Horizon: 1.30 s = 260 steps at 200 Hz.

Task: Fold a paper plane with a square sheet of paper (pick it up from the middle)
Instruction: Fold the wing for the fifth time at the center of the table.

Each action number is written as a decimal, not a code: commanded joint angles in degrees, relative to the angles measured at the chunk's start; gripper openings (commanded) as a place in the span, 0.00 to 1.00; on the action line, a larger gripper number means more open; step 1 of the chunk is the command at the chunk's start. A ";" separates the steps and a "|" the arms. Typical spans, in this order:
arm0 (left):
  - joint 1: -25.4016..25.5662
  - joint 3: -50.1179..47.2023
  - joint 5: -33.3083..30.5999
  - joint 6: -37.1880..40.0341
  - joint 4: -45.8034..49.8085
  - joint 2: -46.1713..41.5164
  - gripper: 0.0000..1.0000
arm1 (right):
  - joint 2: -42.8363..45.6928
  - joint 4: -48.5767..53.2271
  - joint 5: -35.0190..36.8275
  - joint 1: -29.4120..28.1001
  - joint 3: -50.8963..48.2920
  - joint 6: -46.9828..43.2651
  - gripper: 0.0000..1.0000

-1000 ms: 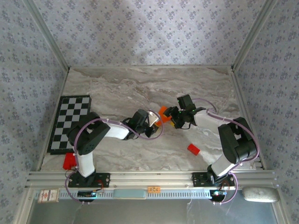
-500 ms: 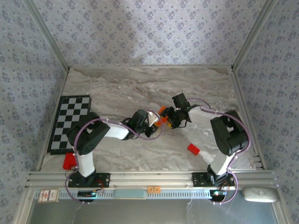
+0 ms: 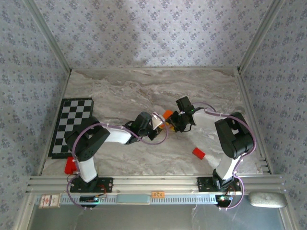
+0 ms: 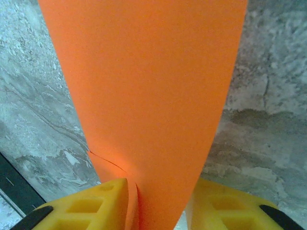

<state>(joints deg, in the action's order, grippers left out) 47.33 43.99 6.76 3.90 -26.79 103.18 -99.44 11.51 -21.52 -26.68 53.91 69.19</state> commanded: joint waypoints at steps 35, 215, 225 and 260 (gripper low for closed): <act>1.42 -0.57 -1.13 3.82 0.84 -1.84 0.17 | 0.54 1.82 -0.45 0.35 0.85 0.77 0.49; 1.94 -1.87 -4.20 3.30 6.13 -3.76 0.24 | 2.03 -0.80 0.23 0.41 -0.55 1.00 0.05; 1.93 -2.02 -4.39 3.26 6.22 -3.92 0.24 | 2.23 -0.87 0.39 0.48 -0.65 1.06 0.05; 1.83 -2.21 -3.89 2.90 6.16 -4.20 0.23 | 2.10 -0.70 0.29 0.32 -0.25 0.78 0.05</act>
<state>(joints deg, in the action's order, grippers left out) 48.88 42.37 3.09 7.44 -21.52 100.86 -98.67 10.11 -21.89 -26.50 53.87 70.24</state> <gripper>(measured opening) 0.239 0.058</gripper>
